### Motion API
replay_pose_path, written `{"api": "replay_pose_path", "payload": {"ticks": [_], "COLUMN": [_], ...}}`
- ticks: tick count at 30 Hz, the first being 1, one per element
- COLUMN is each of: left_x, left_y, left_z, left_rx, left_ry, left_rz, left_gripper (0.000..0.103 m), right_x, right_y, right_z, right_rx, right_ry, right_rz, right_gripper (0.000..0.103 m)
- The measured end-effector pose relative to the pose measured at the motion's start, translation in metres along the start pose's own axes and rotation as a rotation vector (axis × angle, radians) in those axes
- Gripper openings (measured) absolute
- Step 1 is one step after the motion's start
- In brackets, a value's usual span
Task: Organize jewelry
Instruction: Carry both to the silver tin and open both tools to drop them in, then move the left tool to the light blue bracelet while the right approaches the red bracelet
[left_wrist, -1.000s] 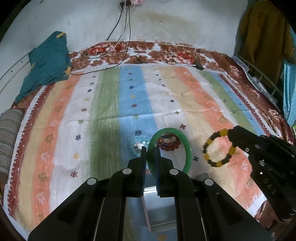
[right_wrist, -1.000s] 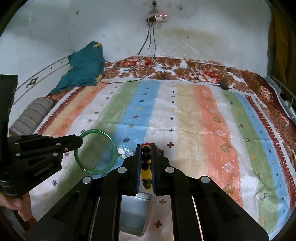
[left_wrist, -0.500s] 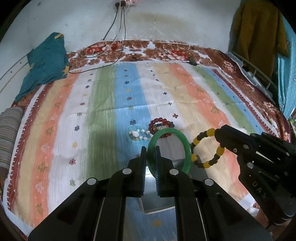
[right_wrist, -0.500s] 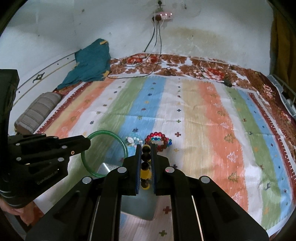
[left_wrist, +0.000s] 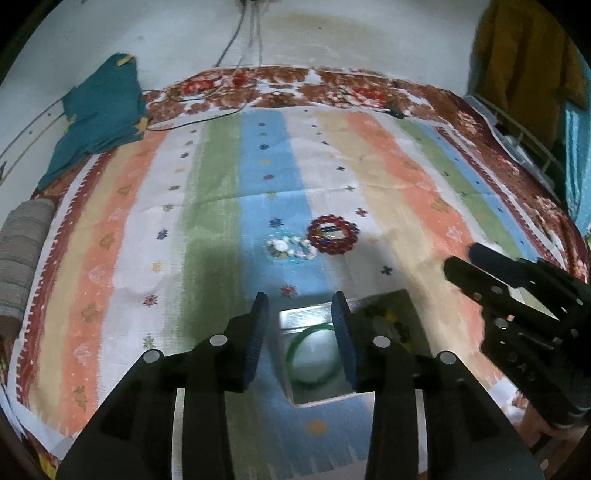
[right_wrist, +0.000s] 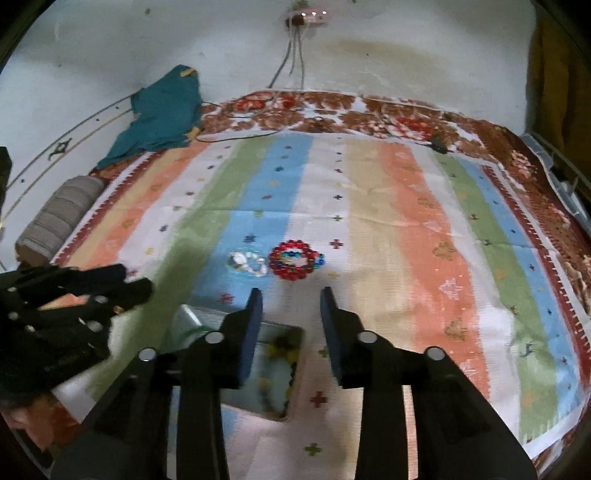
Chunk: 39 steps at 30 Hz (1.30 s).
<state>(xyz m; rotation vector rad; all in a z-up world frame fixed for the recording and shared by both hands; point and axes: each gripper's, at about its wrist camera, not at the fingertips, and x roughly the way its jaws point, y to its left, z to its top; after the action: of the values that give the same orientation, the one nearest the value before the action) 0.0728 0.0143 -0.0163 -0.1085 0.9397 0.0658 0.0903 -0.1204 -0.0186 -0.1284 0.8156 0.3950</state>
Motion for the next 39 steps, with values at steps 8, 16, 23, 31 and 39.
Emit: {"api": "replay_pose_path", "payload": {"ticks": [8,16,23,31,39], "left_x": [0.011,0.026,0.040,0.058,0.073], "left_y": [0.014,0.030,0.028,0.034,0.037], "left_z": [0.008,0.016,0.024,0.037,0.047], "left_rx": [-0.045,-0.107,-0.087,-0.095,-0.094], "left_ry": [0.015,0.046,0.059,0.072,0.086], "left_rz": [0.022,0.030,0.051,0.070,0.075], "left_gripper": [0.057,0.070,0.075,0.076,0.076], "right_x": [0.009,0.024,0.032,0.053,0.070], "right_y": [-0.013,-0.031,-0.034,-0.035,-0.034], "right_z": [0.005,0.013,0.018,0.024,0.027], "right_rx": [0.021,0.061,0.077,0.076,0.061], "right_ry": [0.020,0.049,0.051,0.066,0.082], "right_rz": [-0.012,-0.010,0.000,-0.015,-0.043], "right_gripper": [0.051,0.063,0.075,0.082,0.082]}}
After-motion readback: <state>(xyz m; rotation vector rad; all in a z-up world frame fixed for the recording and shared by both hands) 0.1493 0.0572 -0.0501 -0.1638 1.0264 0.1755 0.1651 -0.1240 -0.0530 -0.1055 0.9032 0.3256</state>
